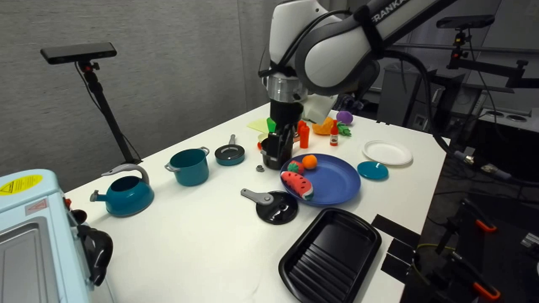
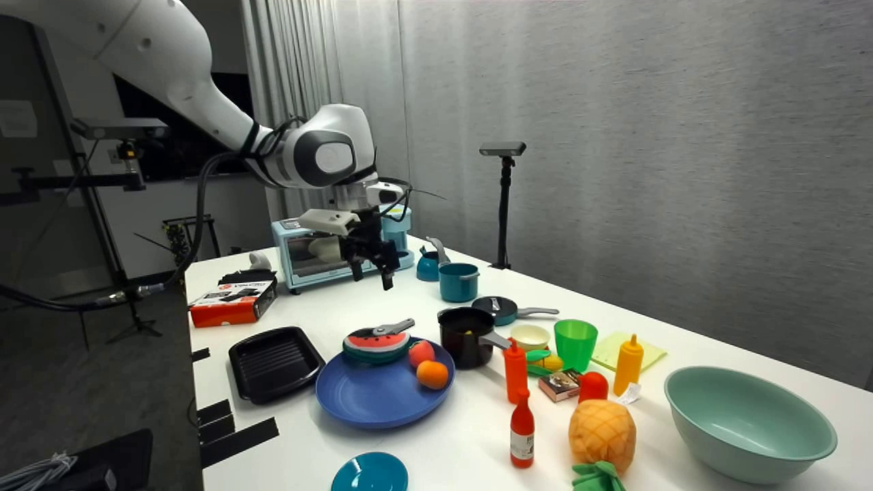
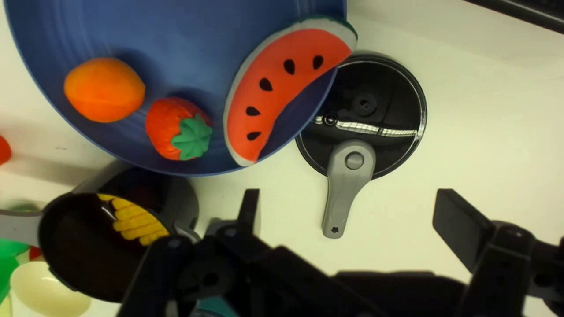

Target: Put the black lid on the black pot

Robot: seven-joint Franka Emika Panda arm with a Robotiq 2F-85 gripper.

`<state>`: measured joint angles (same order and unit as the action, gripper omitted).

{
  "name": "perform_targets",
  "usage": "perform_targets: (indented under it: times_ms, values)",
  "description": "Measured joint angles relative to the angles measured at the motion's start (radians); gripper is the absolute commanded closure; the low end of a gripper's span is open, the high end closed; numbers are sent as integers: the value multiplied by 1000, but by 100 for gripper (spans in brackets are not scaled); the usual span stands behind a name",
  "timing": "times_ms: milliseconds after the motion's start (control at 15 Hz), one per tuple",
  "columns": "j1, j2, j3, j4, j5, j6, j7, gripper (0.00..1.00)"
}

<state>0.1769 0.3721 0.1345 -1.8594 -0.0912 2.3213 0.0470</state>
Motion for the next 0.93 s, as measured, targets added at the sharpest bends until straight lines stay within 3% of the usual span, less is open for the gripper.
perform_targets:
  times_ms: [267, 600, 933]
  values:
    - [69, 177, -15, 167, -75, -2, 49, 0]
    - [127, 346, -67, 340, -79, -38, 182, 0]
    - [123, 453, -85, 468, -15, -111, 245, 0]
